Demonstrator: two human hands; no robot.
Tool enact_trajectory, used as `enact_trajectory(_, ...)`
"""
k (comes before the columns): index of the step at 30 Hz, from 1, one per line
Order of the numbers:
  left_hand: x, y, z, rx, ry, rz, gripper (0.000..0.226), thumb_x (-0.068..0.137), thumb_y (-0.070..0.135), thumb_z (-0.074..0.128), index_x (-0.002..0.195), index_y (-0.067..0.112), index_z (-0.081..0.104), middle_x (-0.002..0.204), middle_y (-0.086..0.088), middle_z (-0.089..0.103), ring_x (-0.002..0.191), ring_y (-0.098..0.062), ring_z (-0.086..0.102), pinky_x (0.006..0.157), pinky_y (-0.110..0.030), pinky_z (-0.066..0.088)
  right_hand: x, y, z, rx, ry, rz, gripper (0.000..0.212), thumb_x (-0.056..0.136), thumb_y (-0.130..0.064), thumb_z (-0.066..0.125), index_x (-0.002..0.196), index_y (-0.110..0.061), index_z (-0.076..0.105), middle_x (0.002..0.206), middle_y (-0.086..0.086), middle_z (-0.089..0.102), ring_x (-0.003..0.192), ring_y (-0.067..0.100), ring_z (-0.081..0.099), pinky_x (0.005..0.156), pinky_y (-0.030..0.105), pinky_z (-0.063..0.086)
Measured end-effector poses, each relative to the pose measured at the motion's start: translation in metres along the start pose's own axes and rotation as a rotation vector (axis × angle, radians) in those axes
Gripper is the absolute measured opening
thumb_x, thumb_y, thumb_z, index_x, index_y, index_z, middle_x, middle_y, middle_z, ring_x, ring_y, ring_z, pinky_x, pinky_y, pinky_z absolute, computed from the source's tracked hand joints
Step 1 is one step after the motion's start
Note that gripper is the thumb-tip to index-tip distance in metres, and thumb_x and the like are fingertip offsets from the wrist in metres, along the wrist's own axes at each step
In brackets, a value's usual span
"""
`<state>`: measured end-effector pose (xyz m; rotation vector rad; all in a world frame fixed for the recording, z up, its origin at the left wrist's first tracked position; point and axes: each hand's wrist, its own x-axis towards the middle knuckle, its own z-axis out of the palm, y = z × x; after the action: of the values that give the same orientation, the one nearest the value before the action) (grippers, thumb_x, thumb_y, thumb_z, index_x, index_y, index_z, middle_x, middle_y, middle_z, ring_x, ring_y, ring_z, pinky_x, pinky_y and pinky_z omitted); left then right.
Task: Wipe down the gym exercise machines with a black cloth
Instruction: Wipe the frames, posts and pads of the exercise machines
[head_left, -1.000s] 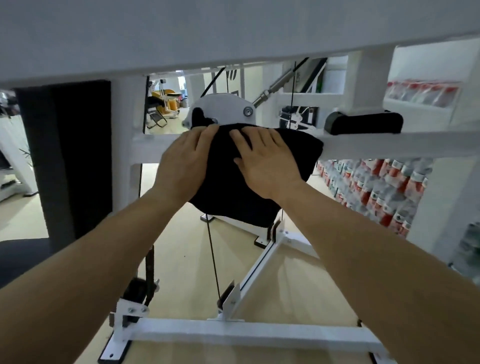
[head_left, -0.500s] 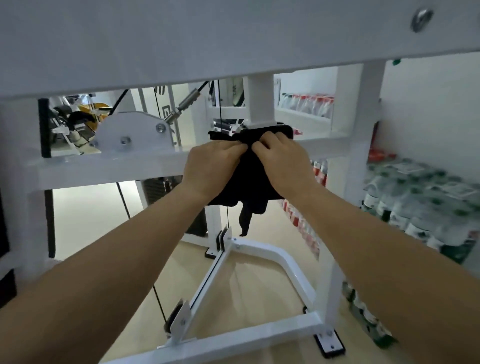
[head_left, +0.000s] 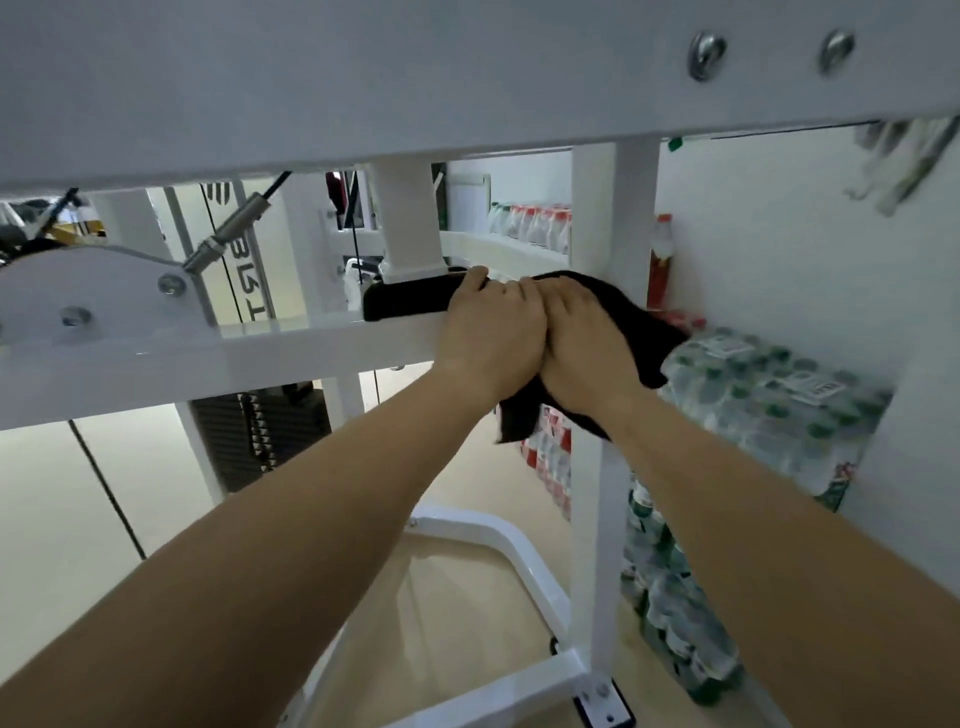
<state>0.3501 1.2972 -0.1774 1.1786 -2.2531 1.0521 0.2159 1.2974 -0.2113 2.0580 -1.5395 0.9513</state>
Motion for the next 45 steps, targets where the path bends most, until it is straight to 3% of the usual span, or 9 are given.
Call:
enact_trajectory(3,0.003,-0.009,0.023,0.118,0.125,0.071,0.030,0.092,0.013,0.039,0.107,0.006,0.064,0.090,-0.007,0.071,0.080,-0.028,0.064,0.109,-0.043,0.036,-0.001,0.012,0.018,-0.118,0.074,-0.050,0.048,0.097,-0.026,0.048,0.140,-0.006,0.043,0.136,0.012,0.051,0.129,0.030,0.045,0.113,0.040,0.034)
enact_trajectory(7,0.025,-0.018,0.020,0.073,-0.028,0.167,0.023,0.092,0.010,0.033,0.095,0.012,0.056,0.080,-0.002,0.066,0.063,-0.024,0.047,0.096,-0.038,0.037,0.007,0.014,0.015,-0.069,0.061,-0.016,0.050,0.098,-0.032,0.034,0.137,-0.004,0.047,0.131,0.012,0.055,0.123,0.030,0.048,0.109,0.039,0.037)
enact_trajectory(14,0.005,-0.030,0.032,0.024,0.185,0.201,0.034,0.090,0.013,0.056,0.124,0.007,0.059,0.101,-0.003,0.074,0.087,-0.027,0.068,0.096,-0.036,0.043,-0.011,0.004,0.010,0.083,0.236,0.062,0.038,0.096,-0.022,0.058,0.132,-0.011,0.058,0.130,0.004,0.062,0.124,0.024,0.052,0.099,0.037,0.046)
enact_trajectory(17,0.011,-0.019,0.012,-0.128,0.123,0.047,0.027,0.089,0.012,0.055,0.114,0.019,0.062,0.088,0.000,0.073,0.082,-0.027,0.065,0.079,-0.032,0.040,-0.010,0.008,-0.009,0.005,0.291,0.009,0.023,0.091,-0.011,0.063,0.113,-0.010,0.068,0.108,0.006,0.071,0.099,0.029,0.062,0.073,0.039,0.055)
enact_trajectory(20,0.031,0.020,-0.015,-0.492,0.241,-0.273,0.025,0.096,0.017,0.048,0.112,0.026,0.066,0.095,-0.001,0.073,0.088,-0.028,0.065,0.067,-0.032,0.038,-0.005,0.017,-0.036,-0.059,0.369,0.060,0.016,0.089,-0.008,0.060,0.103,-0.007,0.065,0.096,0.011,0.067,0.075,0.034,0.063,0.055,0.032,0.042)
enact_trajectory(24,0.065,0.053,-0.040,-1.046,0.559,-0.513,0.017,0.091,0.009,0.055,0.100,0.016,0.067,0.097,0.000,0.069,0.085,-0.020,0.063,0.074,-0.031,0.049,0.012,0.043,-0.079,-0.244,0.642,0.179,0.017,0.082,-0.008,0.059,0.098,-0.008,0.065,0.097,0.014,0.063,0.079,0.034,0.058,0.058,0.034,0.038)
enact_trajectory(29,0.089,0.052,-0.036,-1.004,0.765,-0.519,0.017,0.081,-0.002,0.048,0.089,0.002,0.063,0.102,-0.012,0.059,0.076,-0.014,0.046,0.064,-0.018,0.035,0.024,0.056,-0.095,-0.239,0.637,0.196,0.027,0.085,-0.007,0.058,0.108,-0.016,0.070,0.109,0.012,0.063,0.091,0.033,0.058,0.068,0.031,0.041)
enact_trajectory(38,0.096,0.053,-0.019,-1.081,0.484,-0.542,0.028,0.102,0.015,0.044,0.122,0.007,0.063,0.124,-0.008,0.060,0.105,-0.022,0.059,0.092,-0.026,0.044,0.019,0.042,-0.066,0.199,0.454,0.271,0.037,0.101,-0.010,0.040,0.132,-0.006,0.060,0.126,0.016,0.064,0.113,0.030,0.059,0.097,0.031,0.042)
enact_trajectory(45,0.091,0.064,0.011,-1.198,0.247,-0.384,0.057,0.104,0.033,0.028,0.158,0.018,0.015,0.159,-0.006,0.035,0.134,-0.027,0.049,0.109,-0.045,0.042,0.008,0.056,-0.036,0.282,0.264,0.116,0.054,0.107,-0.018,0.030,0.158,-0.009,0.011,0.166,0.010,0.004,0.146,0.000,0.007,0.103,-0.006,0.004)
